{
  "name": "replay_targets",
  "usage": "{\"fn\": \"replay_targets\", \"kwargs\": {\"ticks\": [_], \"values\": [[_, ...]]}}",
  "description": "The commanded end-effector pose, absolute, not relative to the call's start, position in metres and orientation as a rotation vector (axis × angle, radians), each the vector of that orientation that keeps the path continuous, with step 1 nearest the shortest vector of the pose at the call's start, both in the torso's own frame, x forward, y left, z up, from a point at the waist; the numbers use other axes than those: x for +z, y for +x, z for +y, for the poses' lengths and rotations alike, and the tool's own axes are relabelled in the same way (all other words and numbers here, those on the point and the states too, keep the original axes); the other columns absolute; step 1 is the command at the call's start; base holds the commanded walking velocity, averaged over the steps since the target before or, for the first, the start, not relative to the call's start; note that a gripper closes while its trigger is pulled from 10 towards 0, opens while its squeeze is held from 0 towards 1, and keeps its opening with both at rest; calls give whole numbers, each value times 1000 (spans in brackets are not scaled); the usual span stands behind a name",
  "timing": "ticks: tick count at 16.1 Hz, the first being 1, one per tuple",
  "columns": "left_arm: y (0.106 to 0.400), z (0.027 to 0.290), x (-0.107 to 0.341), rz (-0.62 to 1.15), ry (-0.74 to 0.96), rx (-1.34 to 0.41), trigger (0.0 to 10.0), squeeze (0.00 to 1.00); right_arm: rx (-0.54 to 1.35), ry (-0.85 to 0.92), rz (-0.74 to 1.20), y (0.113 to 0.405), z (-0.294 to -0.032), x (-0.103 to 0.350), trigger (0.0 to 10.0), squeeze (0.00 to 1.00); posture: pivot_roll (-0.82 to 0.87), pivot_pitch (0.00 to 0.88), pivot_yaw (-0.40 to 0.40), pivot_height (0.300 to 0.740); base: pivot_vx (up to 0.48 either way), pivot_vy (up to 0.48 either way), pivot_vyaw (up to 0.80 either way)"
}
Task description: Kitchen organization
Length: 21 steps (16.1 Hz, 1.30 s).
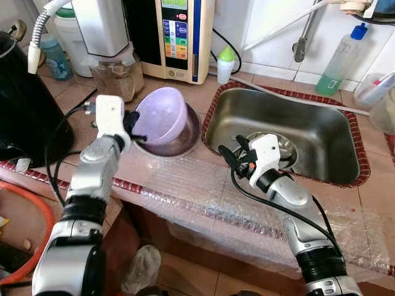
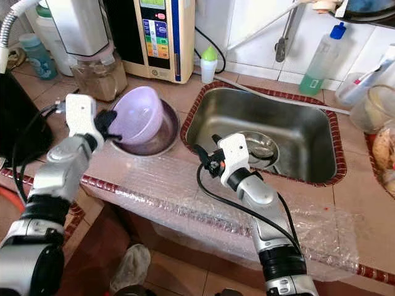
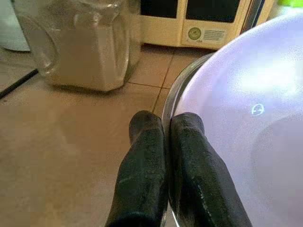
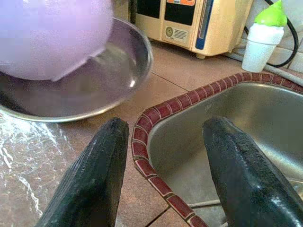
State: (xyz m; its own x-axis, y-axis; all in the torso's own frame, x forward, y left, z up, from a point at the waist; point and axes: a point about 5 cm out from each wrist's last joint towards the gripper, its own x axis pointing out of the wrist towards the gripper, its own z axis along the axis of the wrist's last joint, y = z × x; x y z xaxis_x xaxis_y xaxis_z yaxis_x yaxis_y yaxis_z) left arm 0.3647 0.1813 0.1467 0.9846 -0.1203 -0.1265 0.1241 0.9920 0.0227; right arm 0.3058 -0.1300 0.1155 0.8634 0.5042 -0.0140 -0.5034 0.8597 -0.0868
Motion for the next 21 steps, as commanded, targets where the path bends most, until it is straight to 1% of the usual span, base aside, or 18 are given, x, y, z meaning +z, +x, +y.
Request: {"fn": "replay_targets", "kwargs": {"ticks": [1,2,3,4,5,7,13,17,20,21], "values": [[354,187,121,235,106,-118,0,0,511,-97,-10,308,-135,116,10000,0,-40,0,18,740,0,0,0],[352,188,118,243,99,-115,39,0,511,-98,-9,308,-135,116,10000,0,-40,0,18,740,0,0,0],[349,187,114,255,100,-122,4510,0,510,-102,-4,308,-135,115,10000,0,-34,0,11,740,0,0,0],[349,187,113,256,109,-120,10000,0,512,-103,-2,308,-135,114,10000,0,-34,0,11,740,0,0,0],[349,186,114,253,131,-125,10000,1000,514,-104,-2,309,-134,114,10000,0,-34,0,11,740,0,0,0],[349,186,115,251,159,-116,10000,1000,515,-107,-2,309,-133,115,10000,0,-34,0,11,740,0,0,0],[353,199,126,218,200,-25,10000,1000,499,-109,-1,309,-136,113,10000,0,-36,0,14,740,0,0,0],[357,199,144,122,175,8,10000,1000,496,-111,-4,310,-137,113,10000,0,-36,0,14,740,0,0,0],[359,194,159,54,98,-5,10000,1000,496,-110,-4,311,-136,113,10000,0,-35,0,17,740,0,0,0],[360,194,164,36,99,-5,10000,1000,497,-108,-5,311,-136,113,10000,0,-32,0,17,740,0,0,0]]}}
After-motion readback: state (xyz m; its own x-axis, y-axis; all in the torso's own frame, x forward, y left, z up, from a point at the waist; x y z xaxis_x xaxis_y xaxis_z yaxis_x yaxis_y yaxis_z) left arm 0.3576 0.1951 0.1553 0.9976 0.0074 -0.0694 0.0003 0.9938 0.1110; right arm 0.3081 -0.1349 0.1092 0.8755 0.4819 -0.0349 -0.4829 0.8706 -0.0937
